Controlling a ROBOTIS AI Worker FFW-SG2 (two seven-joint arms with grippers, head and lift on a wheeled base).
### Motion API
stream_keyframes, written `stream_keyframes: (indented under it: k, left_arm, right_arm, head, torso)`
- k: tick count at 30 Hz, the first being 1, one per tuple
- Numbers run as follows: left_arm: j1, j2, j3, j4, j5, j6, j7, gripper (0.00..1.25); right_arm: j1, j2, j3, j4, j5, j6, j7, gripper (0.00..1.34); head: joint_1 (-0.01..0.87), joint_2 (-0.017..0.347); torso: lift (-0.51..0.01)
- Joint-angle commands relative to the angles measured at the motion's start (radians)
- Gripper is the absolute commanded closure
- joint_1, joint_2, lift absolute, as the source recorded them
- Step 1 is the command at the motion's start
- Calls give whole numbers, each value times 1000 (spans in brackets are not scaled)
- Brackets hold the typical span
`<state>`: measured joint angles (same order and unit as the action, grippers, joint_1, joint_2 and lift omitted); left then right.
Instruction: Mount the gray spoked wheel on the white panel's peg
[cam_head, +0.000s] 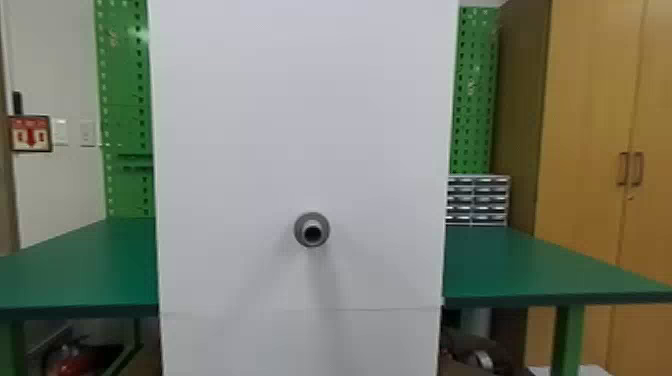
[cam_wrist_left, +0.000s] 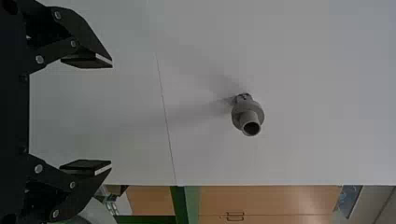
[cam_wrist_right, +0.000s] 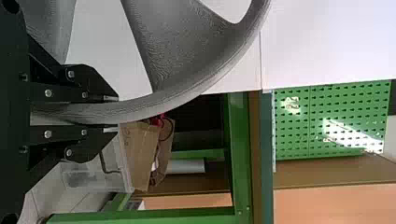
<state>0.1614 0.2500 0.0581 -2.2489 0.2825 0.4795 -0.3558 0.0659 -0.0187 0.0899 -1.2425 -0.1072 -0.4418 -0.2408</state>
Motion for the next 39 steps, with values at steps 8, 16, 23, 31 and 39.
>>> stream_keyframes:
  k: [8,16,23,31,39]
  left_arm:
    - [0,-6,-3,0,-6,-2,1,481]
    - [0,-8,-4,0,-6,-1,1,481]
    - [0,-9,-4,0,-6,-1,1,481]
    - [0,-9,-4,0,-5,-1,1,481]
    - [1,-9,-1,0,-3,-1,1,481]
  right_arm:
    - [-28,6,4,-107,-6,133,0,1144]
    - [-63,11,25,-193,-5,224,0,1170]
    - [-90,-23,74,-276,-35,325,0,1171]
    - [-129,-47,97,-364,-35,433,0,1171]
    - [-187,-61,132,-430,-28,560,0,1171]
  head:
    - [123,-8]
    - [123,-8]
    - [123,-8]
    - [123,-8]
    - [123,-8]
  torso:
    - [-400]
    - [-400]
    - [-400]
    - [-400]
    - [-400]
